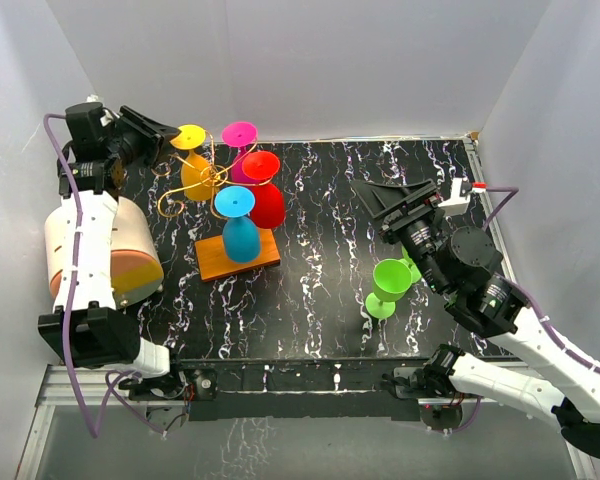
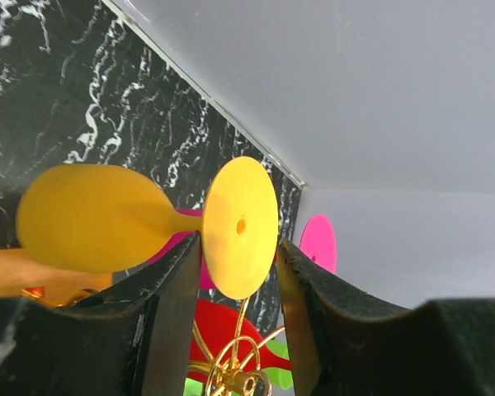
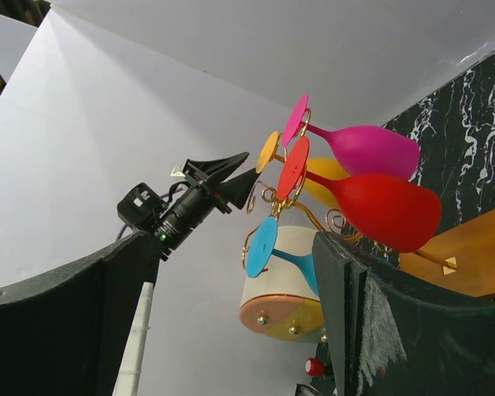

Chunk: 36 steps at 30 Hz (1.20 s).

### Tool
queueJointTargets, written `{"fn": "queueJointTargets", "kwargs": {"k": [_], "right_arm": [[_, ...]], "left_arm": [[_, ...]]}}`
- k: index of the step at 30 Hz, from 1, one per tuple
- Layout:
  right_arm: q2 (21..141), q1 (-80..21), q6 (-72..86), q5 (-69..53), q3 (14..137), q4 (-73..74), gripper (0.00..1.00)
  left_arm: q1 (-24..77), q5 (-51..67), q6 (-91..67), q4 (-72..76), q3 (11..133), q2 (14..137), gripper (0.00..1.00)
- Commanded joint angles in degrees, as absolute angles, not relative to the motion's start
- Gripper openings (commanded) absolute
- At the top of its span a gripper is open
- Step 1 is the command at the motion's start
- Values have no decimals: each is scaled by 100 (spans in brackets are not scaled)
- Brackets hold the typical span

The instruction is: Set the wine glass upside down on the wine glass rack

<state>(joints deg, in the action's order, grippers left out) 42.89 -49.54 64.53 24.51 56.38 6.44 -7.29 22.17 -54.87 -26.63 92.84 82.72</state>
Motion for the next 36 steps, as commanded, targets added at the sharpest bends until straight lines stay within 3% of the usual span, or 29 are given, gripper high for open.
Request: {"fn": "queueJointTargets", "kwargs": {"k": [1, 10, 20, 27, 31, 36], "right_arm": [[4201, -4972, 6381, 2546, 5670, 580, 78], [4364, -4975, 6174, 2687, 5815, 1302, 78], [5398, -4975, 4242, 2828, 7109, 3776, 79], [5928, -4975, 3927, 3220, 7730, 5595, 76], [5922, -4974, 4165, 3128, 7497, 5833, 74], [6255, -4972, 4358, 2896, 7151, 6108, 74]], "left_arm": [[-738, 1751, -4897, -3174, 9814, 8015, 41], [-738, 1633, -3578, -4101, 10595, 8014, 50], [-409, 3767, -2506, -3245, 9881, 7018, 67], [530, 4730, -1902, -2794, 9059, 6256, 69], [649, 4529, -1383, -2790, 8484, 5544, 69], [650, 3378, -1074, -3177, 8059, 5174, 69]]}}
